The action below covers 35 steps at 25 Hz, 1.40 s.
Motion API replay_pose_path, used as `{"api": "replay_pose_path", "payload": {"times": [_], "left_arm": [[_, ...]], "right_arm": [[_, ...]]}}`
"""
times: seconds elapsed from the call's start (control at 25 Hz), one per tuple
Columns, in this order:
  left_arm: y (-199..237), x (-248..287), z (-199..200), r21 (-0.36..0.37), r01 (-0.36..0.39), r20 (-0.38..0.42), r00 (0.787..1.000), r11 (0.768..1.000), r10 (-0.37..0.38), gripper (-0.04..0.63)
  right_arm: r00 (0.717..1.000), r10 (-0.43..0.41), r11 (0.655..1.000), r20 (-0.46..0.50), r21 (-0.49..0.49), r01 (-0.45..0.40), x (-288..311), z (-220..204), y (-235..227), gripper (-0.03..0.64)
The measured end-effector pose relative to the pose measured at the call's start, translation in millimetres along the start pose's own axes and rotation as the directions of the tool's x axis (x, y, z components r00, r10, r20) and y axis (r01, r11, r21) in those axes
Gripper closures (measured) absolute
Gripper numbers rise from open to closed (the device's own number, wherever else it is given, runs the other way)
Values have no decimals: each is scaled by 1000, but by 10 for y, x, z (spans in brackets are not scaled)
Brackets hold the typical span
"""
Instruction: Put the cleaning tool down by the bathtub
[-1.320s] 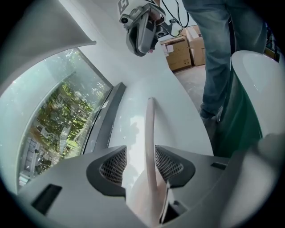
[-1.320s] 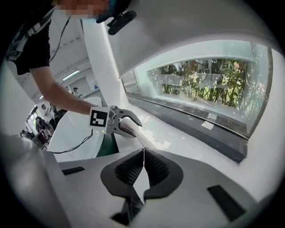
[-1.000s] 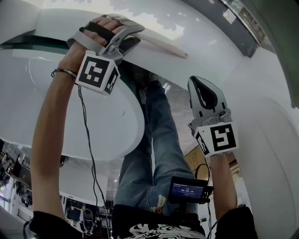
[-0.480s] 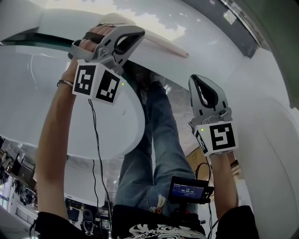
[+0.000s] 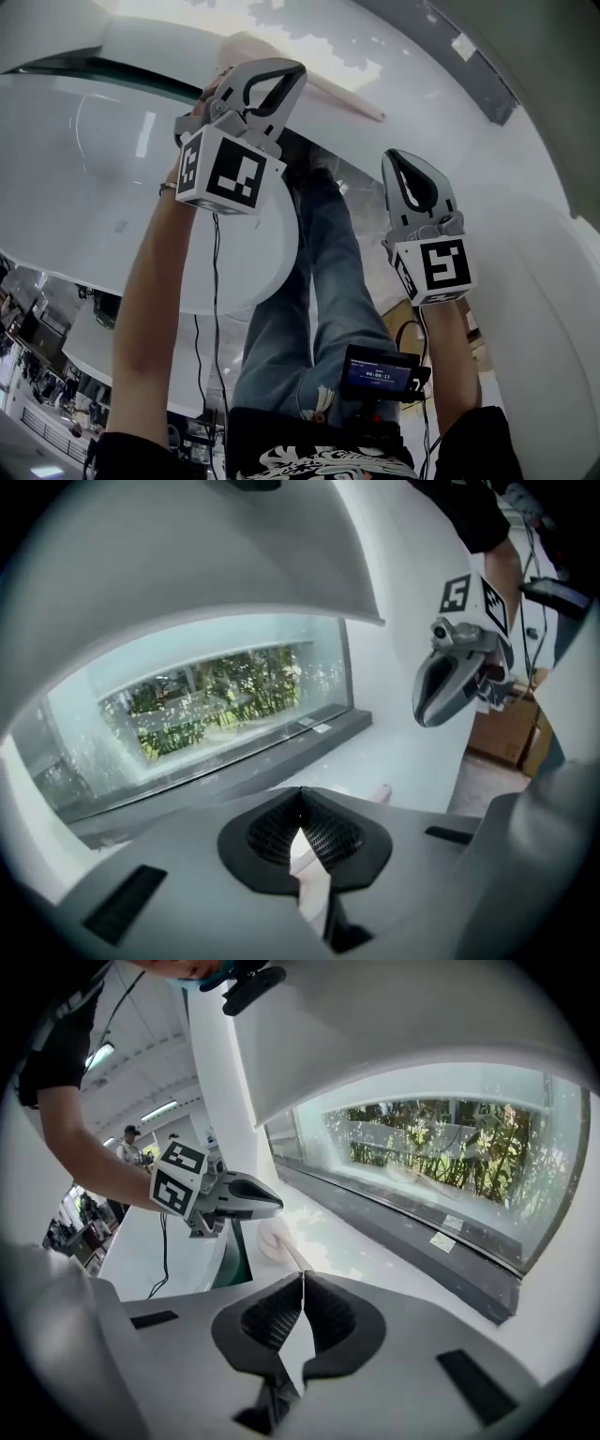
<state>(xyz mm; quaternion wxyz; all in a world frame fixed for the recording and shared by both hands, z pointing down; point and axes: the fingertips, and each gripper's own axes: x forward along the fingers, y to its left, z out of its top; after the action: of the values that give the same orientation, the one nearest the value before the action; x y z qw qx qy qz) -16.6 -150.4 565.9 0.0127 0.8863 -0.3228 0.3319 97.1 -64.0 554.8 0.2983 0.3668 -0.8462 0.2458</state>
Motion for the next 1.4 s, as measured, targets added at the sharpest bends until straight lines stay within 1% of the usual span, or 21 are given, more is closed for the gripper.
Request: {"api": "replay_pose_path", "payload": {"times": [0.08, 0.12, 0.2, 0.28, 0.32, 0.36, 0.4, 0.44, 0.48, 0.52, 0.56, 0.64, 0.88, 1.0, 1.04, 1.08, 1.16, 1.24, 1.32, 1.4], "left_arm": [[21, -139, 124, -95, -26, 50, 998, 995, 31, 580], [44, -222, 191, -125, -37, 72, 996, 991, 47, 580], [101, -400, 312, -141, -64, 101, 992, 988, 79, 580], [146, -584, 411, -148, -96, 123, 986, 984, 114, 580], [165, -686, 468, -164, -110, 146, 980, 980, 134, 580], [187, -803, 533, -203, -120, 180, 971, 972, 157, 580], [219, -936, 598, -268, -127, 217, 958, 955, 188, 578], [261, -1077, 649, -342, -136, 242, 943, 930, 227, 578], [305, -1221, 680, -403, -151, 249, 931, 903, 267, 578], [343, -1357, 693, -439, -171, 244, 922, 882, 300, 578], [370, -1482, 696, -457, -194, 234, 916, 868, 327, 578], [382, -1700, 706, -474, -228, 217, 906, 850, 364, 580], [312, -2206, 826, -512, -266, 196, 889, 817, 413, 578], [272, -2431, 896, -547, -252, 184, 894, 798, 409, 578], [252, -2512, 946, -553, -249, 184, 894, 795, 408, 578], [252, -2591, 1026, -556, -252, 191, 889, 792, 417, 578], [288, -2744, 1231, -567, -260, 219, 867, 782, 447, 578], [303, -2890, 1367, -578, -258, 225, 862, 775, 454, 580], [323, -3051, 1494, -576, -266, 229, 855, 773, 465, 580], [380, -3208, 1627, -559, -282, 232, 849, 779, 474, 580]], "right_arm": [[1000, 5, 1000, 14, -13, -5, -41, 117, 56, 589], [1000, 6, 1000, 25, -24, -5, -64, 190, 81, 589], [999, 4, 999, 54, -42, -2, -121, 332, 121, 589], [997, -18, 998, 76, -51, 22, -206, 433, 142, 589], [996, -31, 998, 86, -54, 36, -259, 473, 158, 589], [994, -42, 997, 96, -57, 48, -316, 511, 184, 589], [993, -48, 997, 107, -60, 55, -376, 549, 222, 589], [992, -52, 996, 119, -64, 59, -435, 591, 269, 589], [990, -54, 996, 130, -66, 63, -493, 635, 319, 589], [989, -59, 995, 139, -66, 68, -548, 681, 363, 589], [987, -64, 995, 148, -66, 74, -597, 731, 401, 589], [984, -76, 994, 161, -60, 86, -707, 834, 468, 589], [977, -80, 995, 197, -44, 90, -1108, 1188, 653, 589], [976, -91, 994, 199, -46, 102, -1279, 1325, 744, 589], [975, -92, 994, 200, -46, 104, -1344, 1373, 777, 589], [974, -95, 993, 205, -47, 107, -1411, 1435, 801, 589], [970, -108, 991, 218, -52, 122, -1540, 1581, 826, 589], [965, -123, 989, 233, -54, 139, -1657, 1737, 851, 589], [959, -130, 987, 250, -56, 148, -1775, 1900, 899, 589], [953, -128, 986, 274, -66, 151, -1888, 2103, 952, 589]]}}
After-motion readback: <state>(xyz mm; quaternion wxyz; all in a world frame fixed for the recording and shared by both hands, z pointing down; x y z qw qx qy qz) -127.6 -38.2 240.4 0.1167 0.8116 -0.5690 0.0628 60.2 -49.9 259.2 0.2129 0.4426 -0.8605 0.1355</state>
